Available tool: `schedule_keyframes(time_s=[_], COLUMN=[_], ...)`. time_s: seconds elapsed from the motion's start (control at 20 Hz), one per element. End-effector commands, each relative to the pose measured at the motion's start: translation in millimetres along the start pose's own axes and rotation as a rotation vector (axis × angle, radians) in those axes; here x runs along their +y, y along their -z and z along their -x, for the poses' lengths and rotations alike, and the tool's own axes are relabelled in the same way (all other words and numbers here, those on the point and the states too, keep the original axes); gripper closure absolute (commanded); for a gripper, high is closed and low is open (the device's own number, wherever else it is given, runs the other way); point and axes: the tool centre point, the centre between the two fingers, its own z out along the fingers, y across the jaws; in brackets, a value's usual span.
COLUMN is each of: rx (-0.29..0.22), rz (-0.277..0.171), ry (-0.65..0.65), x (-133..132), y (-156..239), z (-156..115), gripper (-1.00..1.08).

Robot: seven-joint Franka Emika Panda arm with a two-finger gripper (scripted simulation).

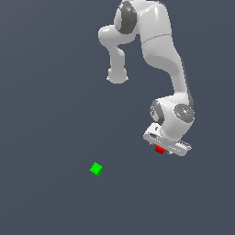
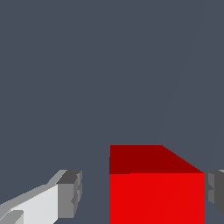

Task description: Stack the red cube on top of the green cube.

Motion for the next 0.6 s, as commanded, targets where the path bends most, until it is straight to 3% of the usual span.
schedule_keyframes(time_s=[0.0,0.05,0.55], rx=[0.001,0.001,0.001], rz=[-0.002,-0.002,-0.001], ry=[0.0,0.0,0.0], x=[-1.0,-1.0,-1.1], y=[0.5,0.5,0.2], z=[-0.9,-0.9,-0.5], gripper=[-0.92,1.08,1.08])
